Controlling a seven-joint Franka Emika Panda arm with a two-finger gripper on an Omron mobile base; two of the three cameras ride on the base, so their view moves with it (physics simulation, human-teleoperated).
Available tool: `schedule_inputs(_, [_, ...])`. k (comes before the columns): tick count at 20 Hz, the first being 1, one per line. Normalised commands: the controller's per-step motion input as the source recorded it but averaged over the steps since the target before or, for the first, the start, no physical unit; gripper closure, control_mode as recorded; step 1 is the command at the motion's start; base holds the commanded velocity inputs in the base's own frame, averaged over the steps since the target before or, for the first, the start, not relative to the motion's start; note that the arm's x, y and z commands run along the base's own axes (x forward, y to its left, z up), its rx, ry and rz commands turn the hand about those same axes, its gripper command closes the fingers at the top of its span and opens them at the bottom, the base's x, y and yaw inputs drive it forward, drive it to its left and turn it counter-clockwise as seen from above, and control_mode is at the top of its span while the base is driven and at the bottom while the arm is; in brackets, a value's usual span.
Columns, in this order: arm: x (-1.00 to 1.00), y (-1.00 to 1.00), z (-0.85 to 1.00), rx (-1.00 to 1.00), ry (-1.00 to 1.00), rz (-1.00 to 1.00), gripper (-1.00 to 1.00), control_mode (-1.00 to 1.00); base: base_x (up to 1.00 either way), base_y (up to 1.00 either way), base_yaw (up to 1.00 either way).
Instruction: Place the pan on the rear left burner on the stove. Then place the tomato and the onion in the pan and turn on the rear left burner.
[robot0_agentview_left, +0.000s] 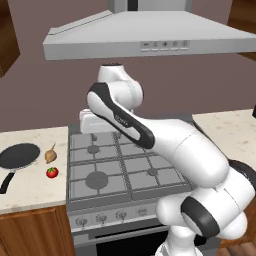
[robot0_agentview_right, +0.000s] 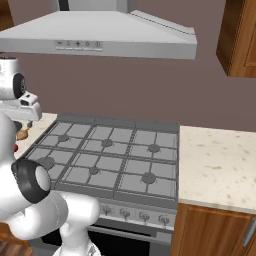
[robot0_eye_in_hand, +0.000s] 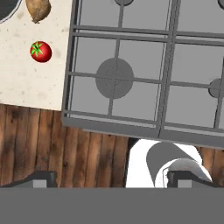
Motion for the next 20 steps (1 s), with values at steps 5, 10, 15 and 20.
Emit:
schedule_inputs(5, [0.00, 0.70, 0.05, 0.00, 0.12, 0.06, -1.00, -1.00, 0.00, 0.00, 0.00])
schedule_inputs(10, [-0.02, 0.63, 0.00, 0.00, 0.11, 0.07, -1.00, -1.00, 0.00, 0.00, 0.00])
schedule_inputs(15, [0.00, 0.56, -0.03, 0.00, 0.03, 0.06, -1.00, -1.00, 0.00, 0.00, 0.00])
schedule_inputs(20, [0.00, 0.40, -0.14, 0.00, -0.03, 0.05, -1.00, -1.00, 0.00, 0.00, 0.00])
